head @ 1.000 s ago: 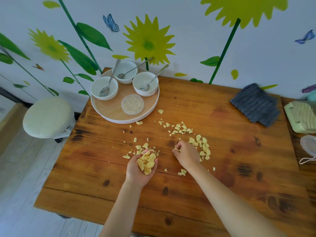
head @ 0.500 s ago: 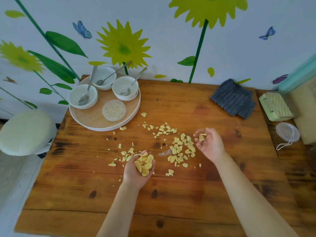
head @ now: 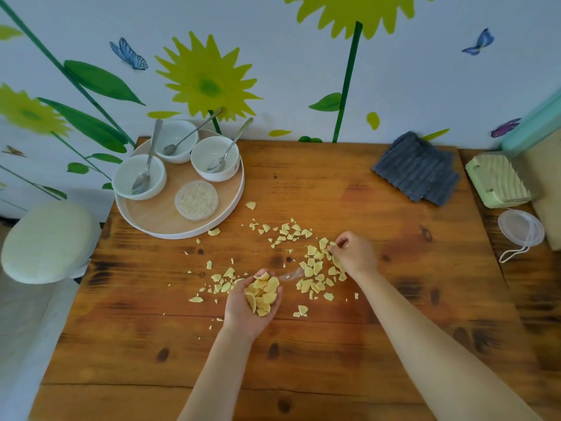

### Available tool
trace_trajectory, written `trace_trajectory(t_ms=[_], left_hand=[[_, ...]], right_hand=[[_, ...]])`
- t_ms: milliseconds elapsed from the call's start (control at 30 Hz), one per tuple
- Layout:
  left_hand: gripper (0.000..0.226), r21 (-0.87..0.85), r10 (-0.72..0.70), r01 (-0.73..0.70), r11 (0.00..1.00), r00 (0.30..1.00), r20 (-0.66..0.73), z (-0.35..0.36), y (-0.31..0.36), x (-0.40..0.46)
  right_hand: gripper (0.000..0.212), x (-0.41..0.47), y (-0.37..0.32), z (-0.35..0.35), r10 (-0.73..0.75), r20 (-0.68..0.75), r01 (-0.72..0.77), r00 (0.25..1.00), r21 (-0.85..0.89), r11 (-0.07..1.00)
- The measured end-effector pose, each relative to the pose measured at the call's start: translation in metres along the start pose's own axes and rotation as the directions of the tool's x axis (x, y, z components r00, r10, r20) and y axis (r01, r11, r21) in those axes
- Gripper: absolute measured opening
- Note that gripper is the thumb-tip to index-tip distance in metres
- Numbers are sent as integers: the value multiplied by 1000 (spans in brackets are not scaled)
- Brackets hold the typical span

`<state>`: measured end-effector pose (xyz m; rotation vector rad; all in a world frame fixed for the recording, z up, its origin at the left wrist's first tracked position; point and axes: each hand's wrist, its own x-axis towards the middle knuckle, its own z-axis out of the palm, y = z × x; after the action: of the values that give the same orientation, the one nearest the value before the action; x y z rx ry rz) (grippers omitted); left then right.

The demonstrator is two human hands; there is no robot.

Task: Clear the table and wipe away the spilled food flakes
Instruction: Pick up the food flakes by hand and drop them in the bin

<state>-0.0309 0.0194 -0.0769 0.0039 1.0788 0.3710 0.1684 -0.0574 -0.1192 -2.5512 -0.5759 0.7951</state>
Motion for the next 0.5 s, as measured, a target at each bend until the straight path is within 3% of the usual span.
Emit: trace_trajectory(t_ms=[100,200,233,300,333,367,400,433,500], left_hand=[[28,-1,-5,5,1000,1000,4,2,0,2],[28,-6,-9,9,1000,1000,9,3,0,4],[27,-7,-7,7,1000,1000,7,2,0,5],[27,-10,-6,6,1000,1000,7,1,0,7],[27,-12,-8,8,1000,1000,9,1,0,7],[27,-13,-11,11,1000,1000,12,1,-1,8],[27,-15,-13,14,1000,1000,15,1,-1,8],[27,-15,-16,16,1000,1000,15,1,-1,8],[27,-13,-16,16,1000,1000,15,0,0,8]], right_hand=[[10,1,-4,0,-7,48,5,999,35,999],[15,-4,-7,-8,-1,108,-40,994,381,924],[18,-7,-6,-11,14,131,-88,991,583,808],[24,-12,-3,-17,23,230,-224,973,913,341],[25,-14,-2,-21,-1,286,-284,958,953,107],[25,-16,-2,-23,-26,323,-324,946,945,-41],[27,-17,-2,-25,-37,345,-347,938,933,-100],[27,-16,-2,-26,-32,356,-357,934,930,-85],[26,-12,-4,-26,44,346,-349,937,928,132]])
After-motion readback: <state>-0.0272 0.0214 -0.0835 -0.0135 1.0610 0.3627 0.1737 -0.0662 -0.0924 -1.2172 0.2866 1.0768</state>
